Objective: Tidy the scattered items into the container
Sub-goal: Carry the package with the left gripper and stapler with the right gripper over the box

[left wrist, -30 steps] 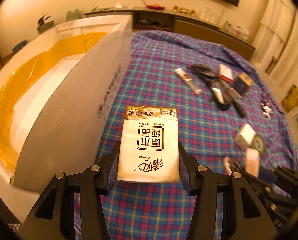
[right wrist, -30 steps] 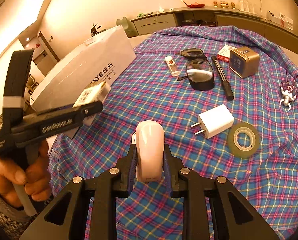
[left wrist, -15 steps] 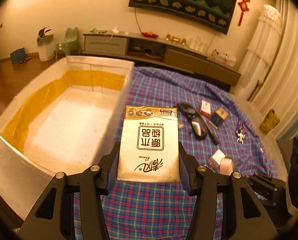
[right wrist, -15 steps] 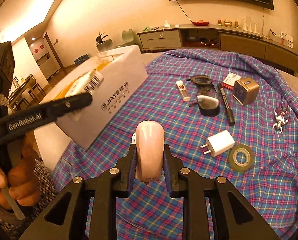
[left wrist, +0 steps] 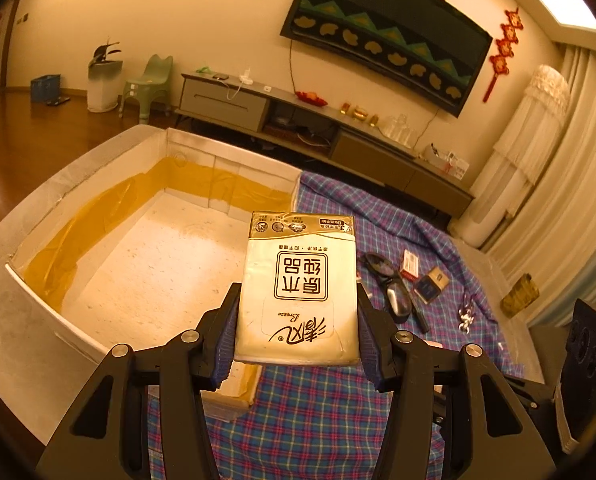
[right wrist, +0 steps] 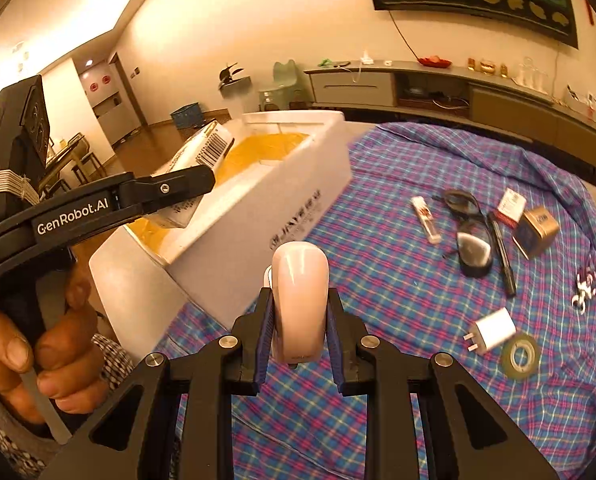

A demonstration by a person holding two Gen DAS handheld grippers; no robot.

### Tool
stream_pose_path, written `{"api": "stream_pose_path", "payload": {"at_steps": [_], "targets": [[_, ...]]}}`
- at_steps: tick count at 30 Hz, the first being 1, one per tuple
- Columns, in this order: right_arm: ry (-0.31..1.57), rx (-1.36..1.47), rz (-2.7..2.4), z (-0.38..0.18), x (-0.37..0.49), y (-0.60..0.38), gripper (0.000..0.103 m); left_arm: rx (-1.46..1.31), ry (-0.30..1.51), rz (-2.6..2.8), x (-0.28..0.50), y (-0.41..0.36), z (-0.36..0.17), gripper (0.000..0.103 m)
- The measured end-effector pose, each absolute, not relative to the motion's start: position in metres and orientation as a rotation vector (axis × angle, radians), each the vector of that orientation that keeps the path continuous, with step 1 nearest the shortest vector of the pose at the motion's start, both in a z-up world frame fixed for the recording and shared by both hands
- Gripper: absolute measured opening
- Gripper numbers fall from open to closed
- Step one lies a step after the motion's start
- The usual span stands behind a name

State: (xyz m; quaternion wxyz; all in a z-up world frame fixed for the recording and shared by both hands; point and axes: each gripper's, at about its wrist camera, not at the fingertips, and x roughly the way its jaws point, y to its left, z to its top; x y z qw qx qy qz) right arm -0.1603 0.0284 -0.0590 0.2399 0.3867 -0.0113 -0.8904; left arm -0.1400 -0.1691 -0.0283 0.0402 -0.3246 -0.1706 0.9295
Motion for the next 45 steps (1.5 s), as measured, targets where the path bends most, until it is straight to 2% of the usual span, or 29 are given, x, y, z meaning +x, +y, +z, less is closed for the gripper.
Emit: {"api": "stream_pose_path", "payload": {"at_steps": [24,36,45], "targets": [[0.026,0.968,-2.404,-0.009,-0.210,-0.041,0.026,-0.912,-0.681,2.932,-0.156,-0.235,-0.010,0.054],[0.047,0.954,-2.369,0.000,-0.250,-0.071,0.026,-1.003,-0.726,2.924,-0.187,-0.259,-0.015,0.054],[0.033,0.977,-2.344,0.002,-0.285,-0.088,0.026,-1.094,-0.690,2.901,-0.218,-0.264,-0.017,0.054]]}}
